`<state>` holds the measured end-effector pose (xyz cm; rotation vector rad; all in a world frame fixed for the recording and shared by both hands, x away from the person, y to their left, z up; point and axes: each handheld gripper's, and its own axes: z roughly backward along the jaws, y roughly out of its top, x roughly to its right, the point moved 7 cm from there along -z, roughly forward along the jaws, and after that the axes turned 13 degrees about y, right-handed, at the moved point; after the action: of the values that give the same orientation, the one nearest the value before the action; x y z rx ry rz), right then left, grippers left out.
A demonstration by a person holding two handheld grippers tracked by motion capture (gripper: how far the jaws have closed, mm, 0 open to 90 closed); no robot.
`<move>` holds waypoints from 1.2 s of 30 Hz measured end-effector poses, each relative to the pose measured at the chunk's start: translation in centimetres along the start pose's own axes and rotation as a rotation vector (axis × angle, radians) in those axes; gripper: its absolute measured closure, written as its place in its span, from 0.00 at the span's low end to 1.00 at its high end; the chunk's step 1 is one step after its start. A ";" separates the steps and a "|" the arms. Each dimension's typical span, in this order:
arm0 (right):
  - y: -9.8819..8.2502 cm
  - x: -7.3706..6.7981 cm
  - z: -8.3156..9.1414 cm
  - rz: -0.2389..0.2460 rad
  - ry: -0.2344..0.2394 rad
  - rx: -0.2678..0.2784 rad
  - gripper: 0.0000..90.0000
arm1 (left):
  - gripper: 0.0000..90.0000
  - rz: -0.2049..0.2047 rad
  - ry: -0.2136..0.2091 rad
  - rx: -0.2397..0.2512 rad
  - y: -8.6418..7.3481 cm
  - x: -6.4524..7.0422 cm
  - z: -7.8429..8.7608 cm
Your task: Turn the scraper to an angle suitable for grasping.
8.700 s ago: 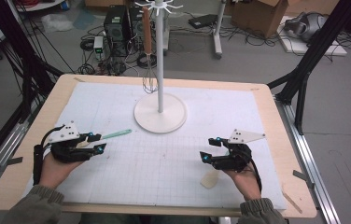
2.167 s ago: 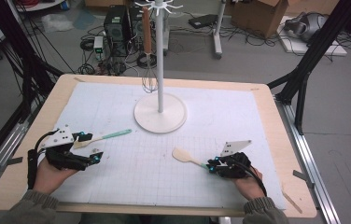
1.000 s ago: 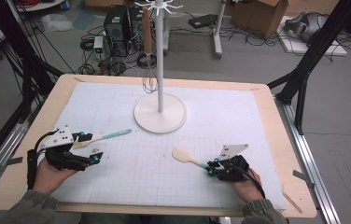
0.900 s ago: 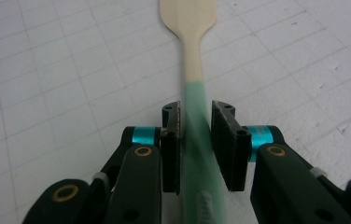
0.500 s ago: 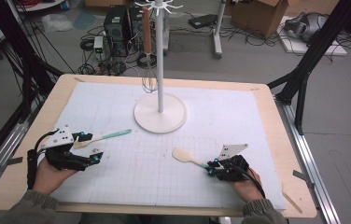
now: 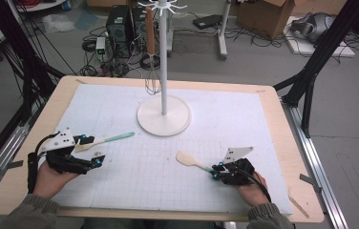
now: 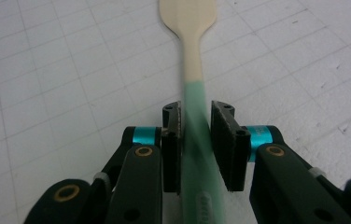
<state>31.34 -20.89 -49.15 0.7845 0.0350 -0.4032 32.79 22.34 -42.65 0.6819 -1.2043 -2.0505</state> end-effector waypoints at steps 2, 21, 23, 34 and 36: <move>0.0 0.0 0.0 -0.001 0.000 0.001 0.82 | 0.20 0.003 -0.001 0.002 0.0 0.0 0.0; 0.2 -0.2 -0.1 0.027 -0.023 -0.029 0.86 | 0.20 0.013 0.006 0.003 -0.2 -0.3 0.4; 0.2 -0.3 -0.1 0.026 -0.028 -0.027 0.86 | 0.20 0.006 0.005 0.004 -0.2 -0.3 0.4; 0.2 -0.3 0.0 0.022 -0.026 -0.027 0.86 | 0.20 0.005 -0.002 0.008 0.2 -0.3 0.0; 0.2 -0.3 0.0 0.025 -0.025 -0.023 0.86 | 0.20 0.002 -0.003 0.010 0.2 -0.2 0.0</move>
<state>31.17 -20.65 -48.94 0.7558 0.0063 -0.3888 32.92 22.42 -42.44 0.6822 -1.2170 -2.0459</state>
